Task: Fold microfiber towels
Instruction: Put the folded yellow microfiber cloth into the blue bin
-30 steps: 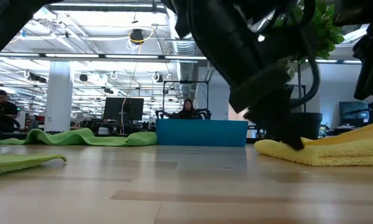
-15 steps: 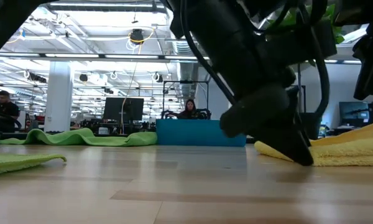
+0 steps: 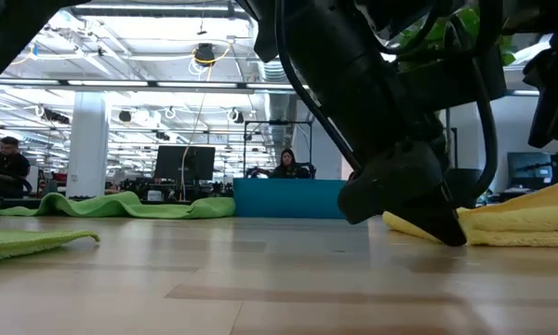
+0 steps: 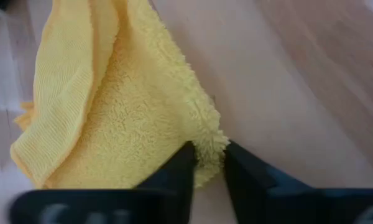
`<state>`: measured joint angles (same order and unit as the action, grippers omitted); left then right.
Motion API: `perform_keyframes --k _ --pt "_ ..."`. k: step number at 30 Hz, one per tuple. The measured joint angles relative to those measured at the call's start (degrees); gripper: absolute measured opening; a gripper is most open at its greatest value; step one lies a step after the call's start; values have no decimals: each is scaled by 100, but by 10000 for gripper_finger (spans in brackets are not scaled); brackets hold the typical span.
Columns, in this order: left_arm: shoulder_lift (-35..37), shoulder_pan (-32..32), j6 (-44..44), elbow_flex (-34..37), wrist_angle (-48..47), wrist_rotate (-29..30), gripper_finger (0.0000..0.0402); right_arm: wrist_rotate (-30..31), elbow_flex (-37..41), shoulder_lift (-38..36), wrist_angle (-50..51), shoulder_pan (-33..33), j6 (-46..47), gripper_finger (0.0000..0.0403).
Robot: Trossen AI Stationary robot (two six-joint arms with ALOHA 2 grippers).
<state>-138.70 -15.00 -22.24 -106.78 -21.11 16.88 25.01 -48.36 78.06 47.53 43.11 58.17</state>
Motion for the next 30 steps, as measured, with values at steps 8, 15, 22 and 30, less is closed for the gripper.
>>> perform_keyframes --k 8,15,22,30 --pt "4 37 45 7 -42 20 6 -68 17 56 -201 116 -733 221" --pt "5 221 483 -310 -219 -392 2 -95 55 808 -827 157 -1793 221" --pt "5 328 695 -585 -618 -799 1 371 7 1525 -763 81 -1474 221" --pt "9 325 697 -736 -663 -898 0 -180 -16 1915 -732 -255 -1811 221"
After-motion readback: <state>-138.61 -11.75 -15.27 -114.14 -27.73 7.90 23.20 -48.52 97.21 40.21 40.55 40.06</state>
